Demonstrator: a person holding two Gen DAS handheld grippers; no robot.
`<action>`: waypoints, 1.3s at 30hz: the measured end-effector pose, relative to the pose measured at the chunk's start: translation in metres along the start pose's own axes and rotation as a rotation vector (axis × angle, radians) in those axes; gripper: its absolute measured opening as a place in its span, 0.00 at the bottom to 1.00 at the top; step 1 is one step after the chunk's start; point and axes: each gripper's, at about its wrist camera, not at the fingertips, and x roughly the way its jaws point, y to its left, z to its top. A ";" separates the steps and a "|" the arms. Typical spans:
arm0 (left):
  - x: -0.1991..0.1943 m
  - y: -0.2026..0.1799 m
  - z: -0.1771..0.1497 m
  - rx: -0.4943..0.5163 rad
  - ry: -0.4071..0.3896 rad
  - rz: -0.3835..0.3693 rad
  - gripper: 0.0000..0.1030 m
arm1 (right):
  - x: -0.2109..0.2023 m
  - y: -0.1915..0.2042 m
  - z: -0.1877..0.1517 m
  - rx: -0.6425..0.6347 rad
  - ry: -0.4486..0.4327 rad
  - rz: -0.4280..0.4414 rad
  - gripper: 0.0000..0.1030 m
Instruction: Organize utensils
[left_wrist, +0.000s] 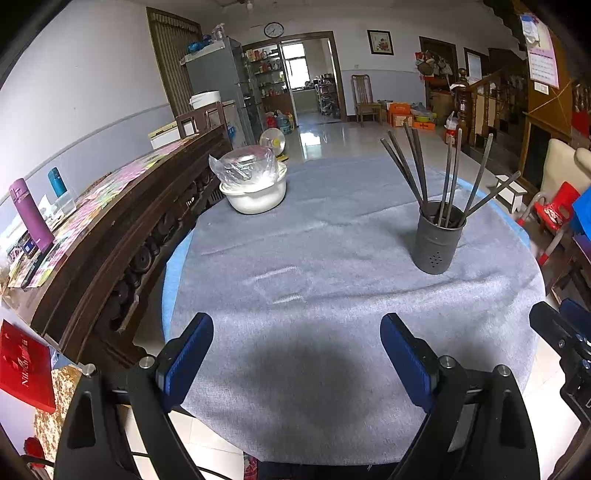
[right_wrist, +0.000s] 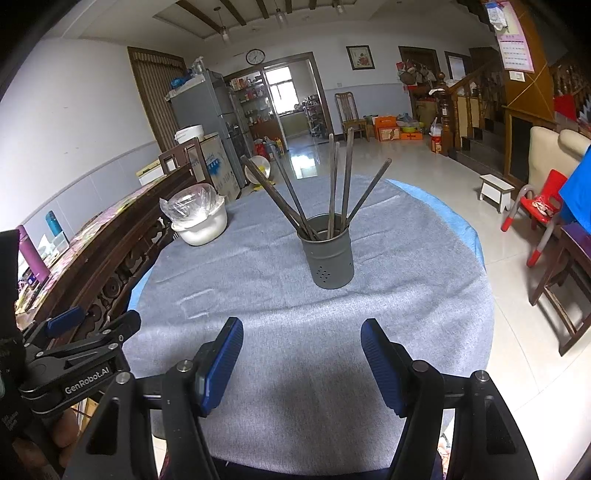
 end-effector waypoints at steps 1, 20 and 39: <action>0.001 0.001 0.000 -0.001 0.000 0.000 0.89 | 0.000 0.001 0.000 0.001 -0.001 -0.001 0.69; 0.007 0.024 0.002 -0.041 -0.004 -0.033 0.89 | -0.002 0.024 0.008 -0.030 -0.023 -0.037 0.68; 0.002 0.048 0.001 -0.057 -0.027 -0.059 0.89 | -0.009 0.047 0.012 -0.042 -0.060 -0.074 0.68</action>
